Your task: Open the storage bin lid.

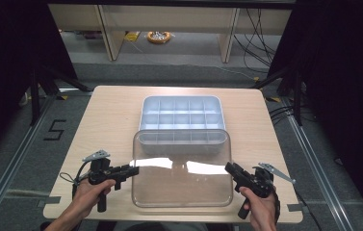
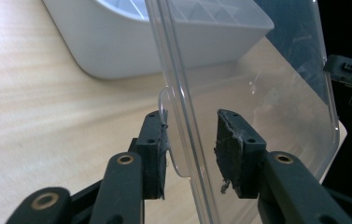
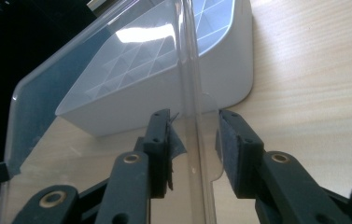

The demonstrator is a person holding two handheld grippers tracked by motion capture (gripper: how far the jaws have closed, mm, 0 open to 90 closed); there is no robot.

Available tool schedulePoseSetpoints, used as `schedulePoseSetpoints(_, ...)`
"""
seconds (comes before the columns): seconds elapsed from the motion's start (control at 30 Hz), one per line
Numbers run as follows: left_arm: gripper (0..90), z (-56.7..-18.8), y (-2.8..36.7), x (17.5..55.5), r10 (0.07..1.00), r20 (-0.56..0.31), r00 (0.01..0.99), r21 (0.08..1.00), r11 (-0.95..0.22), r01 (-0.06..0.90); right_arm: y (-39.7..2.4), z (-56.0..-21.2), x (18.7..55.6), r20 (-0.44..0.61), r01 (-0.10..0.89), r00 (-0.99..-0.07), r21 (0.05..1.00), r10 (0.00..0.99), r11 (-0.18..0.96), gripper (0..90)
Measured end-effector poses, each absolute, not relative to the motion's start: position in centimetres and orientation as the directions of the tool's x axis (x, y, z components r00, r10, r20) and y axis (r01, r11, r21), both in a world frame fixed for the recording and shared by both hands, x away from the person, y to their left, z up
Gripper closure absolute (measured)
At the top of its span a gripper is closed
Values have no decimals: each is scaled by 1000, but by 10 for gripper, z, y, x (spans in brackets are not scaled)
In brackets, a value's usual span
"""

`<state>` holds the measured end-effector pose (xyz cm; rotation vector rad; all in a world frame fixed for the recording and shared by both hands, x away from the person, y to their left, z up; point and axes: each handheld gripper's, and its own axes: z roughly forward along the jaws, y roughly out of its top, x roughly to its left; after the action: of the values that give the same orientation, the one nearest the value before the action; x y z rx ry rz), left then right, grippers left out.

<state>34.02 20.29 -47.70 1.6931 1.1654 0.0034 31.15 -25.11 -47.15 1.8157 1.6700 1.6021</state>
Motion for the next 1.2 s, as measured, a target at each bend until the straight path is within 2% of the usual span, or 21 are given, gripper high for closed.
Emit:
schedulePoseSetpoints(0.03, 630, -479, 202, 339, 684, -501, 531, 727, 0, 686, -251, -472, 310, 575, 585, -227, 726, 786, -362, 665)
schedulePoseSetpoints(0.1, 629, -482, 202, 337, 678, -503, 535, 722, -10, 692, -254, -474, 307, 545, 578, -244, 746, 802, -330, 664)
schedulePoseSetpoints(0.17, 629, -485, 201, 335, 682, -503, 531, 715, -17, 699, -252, -473, 302, 563, 599, -211, 720, 799, -349, 664)
schedulePoseSetpoints(0.27, 630, -490, 199, 331, 678, -511, 528, 702, -26, 712, -254, -480, 299, 549, 589, -242, 738, 800, -329, 664)
schedulePoseSetpoints(0.33, 627, -492, 199, 328, 677, -510, 531, 699, -33, 714, -255, -482, 297, 537, 601, -221, 733, 815, -320, 664)
schedulePoseSetpoints(0.37, 625, -492, 199, 327, 676, -512, 530, 695, -37, 718, -254, -481, 296, 563, 606, -220, 719, 796, -341, 664)
schedulePoseSetpoints(0.6, 624, -496, 202, 323, 672, -520, 528, 685, -42, 728, -253, -486, 287, 527, 611, -226, 731, 819, -302, 662)
schedulePoseSetpoints(0.8, 618, -500, 199, 319, 666, -515, 540, 676, -71, 733, -255, -491, 285, 503, 617, -219, 735, 836, -281, 660)
schedulePoseSetpoints(0.93, 613, -504, 198, 321, 666, -525, 530, 661, -74, 747, -254, -496, 286, 549, 640, -190, 698, 814, -321, 659)
schedulePoseSetpoints(1.13, 599, -508, 199, 325, 664, -531, 526, 643, -89, 761, -255, -501, 289, 521, 655, -214, 704, 827, -274, 658)
schedulePoseSetpoints(1.2, 593, -509, 199, 326, 665, -531, 525, 640, -92, 763, -255, -501, 288, 512, 665, -197, 696, 836, -271, 658)
